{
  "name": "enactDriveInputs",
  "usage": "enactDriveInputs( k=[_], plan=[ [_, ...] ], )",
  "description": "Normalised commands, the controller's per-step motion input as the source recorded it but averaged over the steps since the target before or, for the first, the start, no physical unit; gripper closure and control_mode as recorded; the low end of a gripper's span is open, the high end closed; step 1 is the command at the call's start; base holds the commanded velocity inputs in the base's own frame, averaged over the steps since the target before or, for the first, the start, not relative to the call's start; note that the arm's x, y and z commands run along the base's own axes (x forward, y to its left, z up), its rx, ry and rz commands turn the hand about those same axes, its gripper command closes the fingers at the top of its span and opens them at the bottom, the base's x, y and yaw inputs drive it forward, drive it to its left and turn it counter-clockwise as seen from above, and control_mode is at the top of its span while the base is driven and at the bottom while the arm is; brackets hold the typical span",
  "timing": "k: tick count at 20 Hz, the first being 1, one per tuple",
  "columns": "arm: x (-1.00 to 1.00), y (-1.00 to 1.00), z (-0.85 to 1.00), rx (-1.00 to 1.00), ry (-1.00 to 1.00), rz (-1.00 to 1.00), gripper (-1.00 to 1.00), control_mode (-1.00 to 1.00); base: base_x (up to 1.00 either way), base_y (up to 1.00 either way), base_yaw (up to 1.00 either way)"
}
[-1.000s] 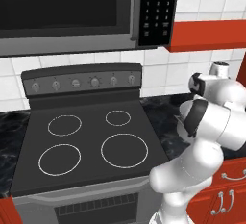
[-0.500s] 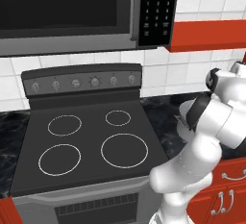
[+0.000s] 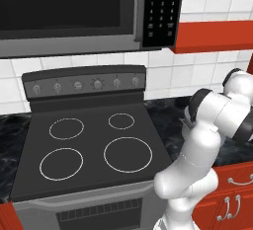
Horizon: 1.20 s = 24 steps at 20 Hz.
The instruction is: Turn on the sink faucet. Then move the corn from the counter to the sink. Turn off the sink. Move the vegetable from the sink to the pot next to the stove. Finally move the pot to the rear right burner.
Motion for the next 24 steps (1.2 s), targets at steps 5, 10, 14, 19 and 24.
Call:
enactDriveInputs(
  k=[5,10,14,19,24],
  plan=[
    [0.00,0.14,-0.24,0.13,0.07,0.00,-1.00,-1.00,0.00,0.00,0.00],
    [0.04,0.25,-0.05,0.12,0.11,0.00,-1.00,-1.00,0.00,0.00,0.00],
    [0.06,0.28,-0.06,0.06,0.14,0.00,-1.00,-1.00,0.00,0.00,0.00],
    [0.02,0.32,-0.32,0.00,0.14,0.00,-1.00,-1.00,0.00,0.00,0.00],
    [0.00,0.21,-0.35,0.00,0.09,0.00,-1.00,-1.00,0.00,0.00,0.00]
  ],
)
